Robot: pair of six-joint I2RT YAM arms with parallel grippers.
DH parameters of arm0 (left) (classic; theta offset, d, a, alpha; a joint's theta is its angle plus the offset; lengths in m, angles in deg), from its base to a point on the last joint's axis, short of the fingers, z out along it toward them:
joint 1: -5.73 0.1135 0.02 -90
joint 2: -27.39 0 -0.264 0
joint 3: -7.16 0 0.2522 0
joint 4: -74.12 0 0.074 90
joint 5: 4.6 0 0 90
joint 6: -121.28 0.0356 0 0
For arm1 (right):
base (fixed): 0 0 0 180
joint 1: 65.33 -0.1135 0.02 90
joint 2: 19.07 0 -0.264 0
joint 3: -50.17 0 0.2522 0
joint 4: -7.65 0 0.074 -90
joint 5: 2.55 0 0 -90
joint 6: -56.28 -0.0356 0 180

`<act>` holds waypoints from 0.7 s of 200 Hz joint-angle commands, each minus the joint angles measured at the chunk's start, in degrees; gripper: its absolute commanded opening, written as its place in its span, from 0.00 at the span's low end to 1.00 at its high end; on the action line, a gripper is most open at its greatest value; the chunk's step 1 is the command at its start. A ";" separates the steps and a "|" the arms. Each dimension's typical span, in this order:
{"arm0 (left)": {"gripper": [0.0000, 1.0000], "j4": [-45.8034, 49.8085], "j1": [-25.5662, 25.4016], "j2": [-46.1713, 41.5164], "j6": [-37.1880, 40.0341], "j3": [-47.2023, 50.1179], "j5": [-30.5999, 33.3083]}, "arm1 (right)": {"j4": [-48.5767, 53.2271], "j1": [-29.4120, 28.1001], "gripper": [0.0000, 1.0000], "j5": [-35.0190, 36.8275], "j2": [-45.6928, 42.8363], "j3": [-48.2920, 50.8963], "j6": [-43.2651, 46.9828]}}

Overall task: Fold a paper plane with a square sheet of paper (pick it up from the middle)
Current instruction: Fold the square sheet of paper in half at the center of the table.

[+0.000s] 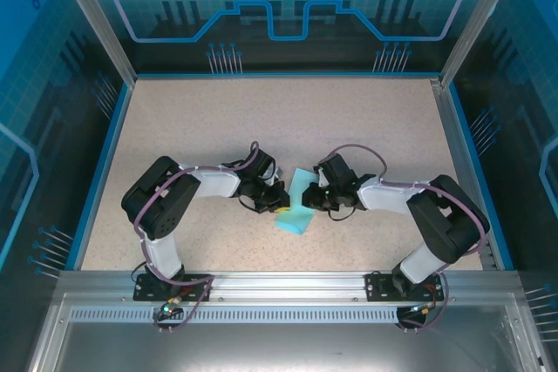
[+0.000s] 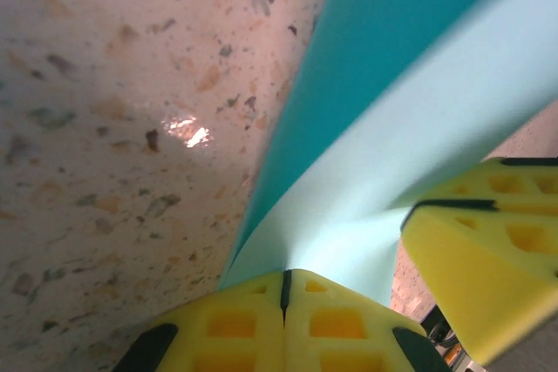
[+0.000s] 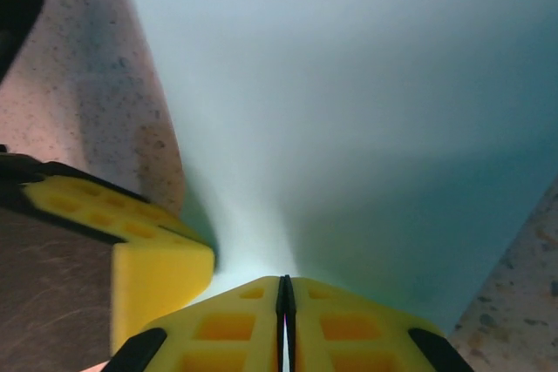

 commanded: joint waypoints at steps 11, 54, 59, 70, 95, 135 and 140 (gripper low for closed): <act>0.05 9.94 -0.41 4.92 0.22 3.61 9.15 | -3.89 3.42 0.11 -1.70 1.22 3.52 2.19; 0.05 9.70 -0.48 5.01 0.23 4.60 9.23 | -3.65 11.12 0.12 -1.26 0.93 6.20 5.50; 0.05 9.62 -0.45 5.05 0.19 4.61 9.24 | -3.13 11.98 0.12 -1.05 0.67 6.04 5.94; 0.05 9.47 -0.42 5.16 0.18 4.56 9.24 | -1.67 13.31 0.12 -0.47 -0.55 5.35 6.69; 0.05 9.25 -0.42 4.91 -0.11 4.53 9.21 | 0.93 12.90 0.13 0.56 -4.74 3.04 6.88; 0.05 9.35 -0.45 4.82 -0.12 4.36 9.29 | 0.36 5.37 0.13 0.14 -5.54 -0.41 5.12; 0.05 9.35 -0.41 4.81 -0.14 4.34 9.28 | -0.14 4.64 0.13 -0.14 -4.82 -0.77 4.86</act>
